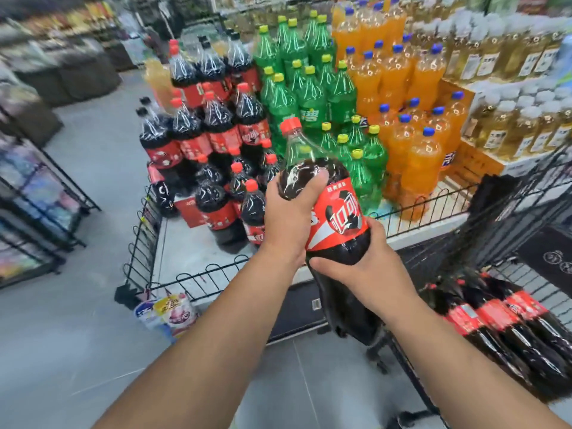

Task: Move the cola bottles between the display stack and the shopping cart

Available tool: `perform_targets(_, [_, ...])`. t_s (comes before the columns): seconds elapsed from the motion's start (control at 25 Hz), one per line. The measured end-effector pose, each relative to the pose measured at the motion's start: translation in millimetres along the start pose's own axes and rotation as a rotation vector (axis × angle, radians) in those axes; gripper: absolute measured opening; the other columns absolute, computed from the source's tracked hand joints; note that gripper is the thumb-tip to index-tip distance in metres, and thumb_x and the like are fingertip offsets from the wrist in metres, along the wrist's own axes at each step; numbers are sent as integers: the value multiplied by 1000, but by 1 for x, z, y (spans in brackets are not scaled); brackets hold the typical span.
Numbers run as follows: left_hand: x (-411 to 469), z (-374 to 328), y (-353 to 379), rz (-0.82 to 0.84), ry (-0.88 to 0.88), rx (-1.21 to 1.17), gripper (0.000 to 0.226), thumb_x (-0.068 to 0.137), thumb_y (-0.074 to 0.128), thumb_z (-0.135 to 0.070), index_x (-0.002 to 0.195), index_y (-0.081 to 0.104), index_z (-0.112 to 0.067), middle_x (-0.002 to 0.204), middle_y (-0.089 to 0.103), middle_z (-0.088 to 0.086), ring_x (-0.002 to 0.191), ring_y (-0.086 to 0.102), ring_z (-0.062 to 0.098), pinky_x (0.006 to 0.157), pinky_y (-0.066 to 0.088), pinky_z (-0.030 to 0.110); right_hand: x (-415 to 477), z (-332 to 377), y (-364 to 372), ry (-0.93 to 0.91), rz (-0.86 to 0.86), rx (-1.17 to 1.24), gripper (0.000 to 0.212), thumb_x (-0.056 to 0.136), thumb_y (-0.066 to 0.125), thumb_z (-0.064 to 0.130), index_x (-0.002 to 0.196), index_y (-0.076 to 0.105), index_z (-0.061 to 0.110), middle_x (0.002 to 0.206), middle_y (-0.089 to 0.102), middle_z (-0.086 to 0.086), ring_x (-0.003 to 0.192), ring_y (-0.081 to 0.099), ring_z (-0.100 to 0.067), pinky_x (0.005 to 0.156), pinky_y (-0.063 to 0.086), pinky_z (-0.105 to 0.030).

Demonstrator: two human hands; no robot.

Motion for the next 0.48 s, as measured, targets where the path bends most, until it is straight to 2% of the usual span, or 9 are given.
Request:
perform_targets(0.12, [7,-19,-45,-54,25,17,85,56,89,-42,129,58,-14,111,75,15,95,75,35,84,62,51,-1,26,40,-17,27,14,102,53,86,57,136,32,36,107,55,16,101,56,-14,83,45,-32])
perform_targets(0.24, [17,-36,-89,-52,50,33,87,54,89,-42,130,58,-13,112,75,14,99,75,36,89,60,57,2,46,86,-27,41,34,99,53,88,53,133,34,37,103,55,19,96,54,-11,80,42,-29])
perform_targets(0.4, [32,-51,-137,-40,78,76,80,54,91,-37,126,58,-20,113,76,7,101,75,28,91,60,51,8,60,138,-44,31,90,97,49,92,49,127,35,42,106,60,20,99,59,-9,83,46,-27])
perform_targets(0.48, [37,-56,-154,-23,79,113,81,52,91,-37,124,57,-24,112,76,2,101,75,23,90,61,46,12,63,157,-42,35,124,95,48,92,47,123,36,44,105,61,24,97,60,-1,80,46,-21])
Point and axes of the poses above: each hand's wrist, its own x-axis towards the middle knuckle, its own y-axis out of the palm, z = x × y, the point moved 2 cm from there along x, towards the middle knuckle
